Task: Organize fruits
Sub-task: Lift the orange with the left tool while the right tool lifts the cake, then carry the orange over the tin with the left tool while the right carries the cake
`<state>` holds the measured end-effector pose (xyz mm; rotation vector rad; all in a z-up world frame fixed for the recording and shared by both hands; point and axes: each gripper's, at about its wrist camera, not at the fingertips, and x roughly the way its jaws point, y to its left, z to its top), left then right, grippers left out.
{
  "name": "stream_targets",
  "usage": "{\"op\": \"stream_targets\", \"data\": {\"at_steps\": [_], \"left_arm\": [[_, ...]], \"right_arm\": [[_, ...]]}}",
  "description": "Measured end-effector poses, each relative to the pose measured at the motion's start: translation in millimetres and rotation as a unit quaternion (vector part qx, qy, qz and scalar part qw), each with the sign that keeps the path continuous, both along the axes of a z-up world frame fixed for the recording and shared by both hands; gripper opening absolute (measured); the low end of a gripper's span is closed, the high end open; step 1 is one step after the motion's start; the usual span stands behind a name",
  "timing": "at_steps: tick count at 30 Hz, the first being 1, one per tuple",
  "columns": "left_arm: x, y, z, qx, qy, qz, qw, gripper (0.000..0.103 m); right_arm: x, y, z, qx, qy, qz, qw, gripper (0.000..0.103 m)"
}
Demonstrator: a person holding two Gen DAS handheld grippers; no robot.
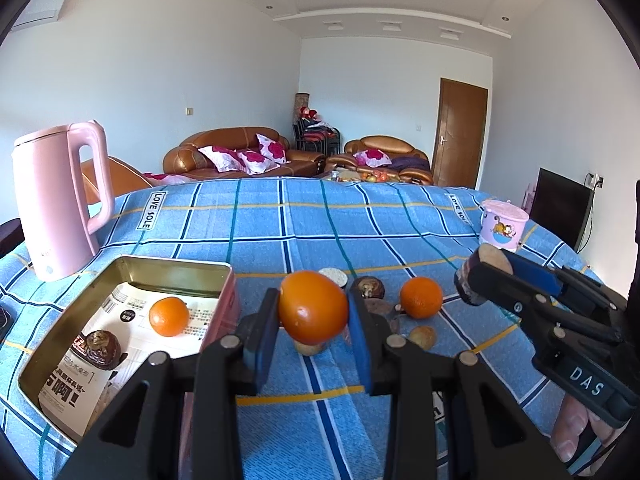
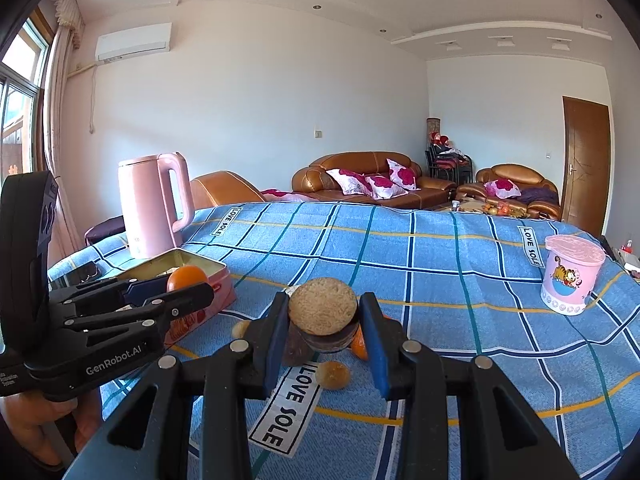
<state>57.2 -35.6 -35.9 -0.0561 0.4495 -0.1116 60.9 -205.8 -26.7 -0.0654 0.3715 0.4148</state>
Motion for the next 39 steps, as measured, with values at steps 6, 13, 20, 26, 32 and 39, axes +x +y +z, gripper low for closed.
{"op": "stream_targets", "data": {"at_steps": [6, 13, 20, 26, 32, 39], "left_arm": [[-9.6, -0.5, 4.3, 0.006, -0.027, 0.009, 0.9996, 0.035], [-18.0, 0.5, 8.1, 0.009, -0.052, 0.018, 0.9985, 0.035], [-20.1, 3.0, 9.3, 0.002, -0.055, 0.019, 0.9983, 0.035], [-20.9, 5.4, 9.4, 0.001, -0.053, 0.021, 0.9984, 0.035], [-23.2, 18.6, 10.6, -0.003, -0.047, 0.031, 0.9984, 0.035], [-24.0, 51.6, 13.6, -0.008, -0.037, 0.06, 0.9974, 0.035]], "right_arm": [[-6.0, -0.5, 3.0, 0.001, -0.02, -0.001, 1.0, 0.038], [-8.4, 1.6, 3.9, -0.005, -0.027, -0.003, 1.0, 0.038], [-10.6, 4.9, 3.4, -0.015, -0.03, -0.003, 0.999, 0.038], [-9.8, 10.9, 5.5, -0.024, -0.029, 0.0, 0.999, 0.038], [-8.5, 22.3, 15.6, -0.025, -0.027, 0.014, 0.999, 0.038], [-4.4, 49.4, 29.3, -0.029, -0.025, 0.047, 0.998, 0.038]]}}
